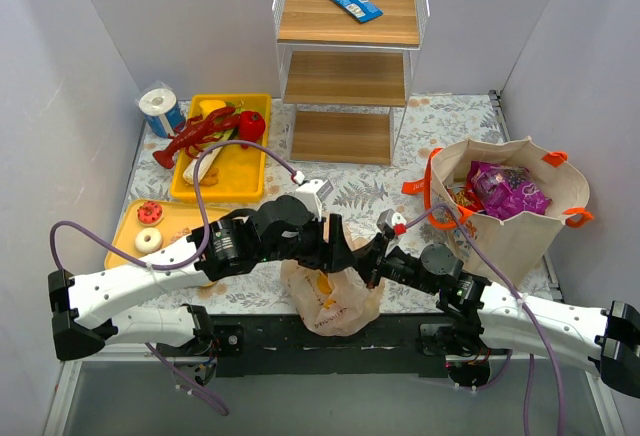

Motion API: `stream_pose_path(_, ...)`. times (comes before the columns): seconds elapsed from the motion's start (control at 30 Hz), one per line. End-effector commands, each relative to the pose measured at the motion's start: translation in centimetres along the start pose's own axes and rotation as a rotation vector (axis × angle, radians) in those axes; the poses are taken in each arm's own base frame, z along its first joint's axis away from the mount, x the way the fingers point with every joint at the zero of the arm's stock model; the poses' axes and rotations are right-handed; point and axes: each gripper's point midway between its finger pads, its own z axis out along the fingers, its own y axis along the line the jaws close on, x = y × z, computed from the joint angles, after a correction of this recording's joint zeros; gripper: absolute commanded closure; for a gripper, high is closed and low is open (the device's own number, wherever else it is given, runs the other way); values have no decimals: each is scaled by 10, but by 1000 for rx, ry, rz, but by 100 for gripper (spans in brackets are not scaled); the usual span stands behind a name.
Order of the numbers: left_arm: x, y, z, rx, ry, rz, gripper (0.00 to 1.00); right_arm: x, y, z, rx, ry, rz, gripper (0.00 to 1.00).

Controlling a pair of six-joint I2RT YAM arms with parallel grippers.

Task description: Place the mixed food into the grocery bags and tie them

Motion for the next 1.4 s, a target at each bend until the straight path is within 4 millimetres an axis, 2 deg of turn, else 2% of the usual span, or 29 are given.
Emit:
stream_pose_path(0.0, -17, 16, -2, -76, -98, 1, 41, -26, 11, 5, -37, -64, -18, 99)
stream_pose_path(0.13, -15, 28, 0, -127, -103, 12, 42, -25, 11, 5, -40, -59, -17, 99)
stream_pose_path(0.27, 0, 42, 14, -166, -52, 19, 42, -25, 12, 6, -46, -52, -28, 99)
stream_pose_path(0.73, 10, 52, 33, -132, -89, -50, 44, -19, 20, 11, -97, -13, -62, 99)
stream_pose_path(0.9, 4, 63, 32, -119, -169, -153, 53, -17, 21, 10, -110, -9, -68, 99)
stream_pose_path(0.93, -3, 58, 28, -88, -204, -171, 53, -16, 21, 9, -109, -6, -71, 99)
stream_pose_path(0.97, 1, 64, 30, -91, -209, -183, 54, -17, 21, 9, -111, -6, -69, 99)
stream_pose_path(1.13, -6, 54, 30, -7, -259, -220, 57, -15, 22, 9, -112, 0, -69, 99)
stream_pose_path(1.3, 1, 50, 37, 60, -247, -229, 69, -19, 22, 8, -103, -2, -65, 99)
stream_pose_path(1.37, 4, 50, 37, 81, -243, -234, 82, -17, 19, 7, -84, 15, -58, 99)
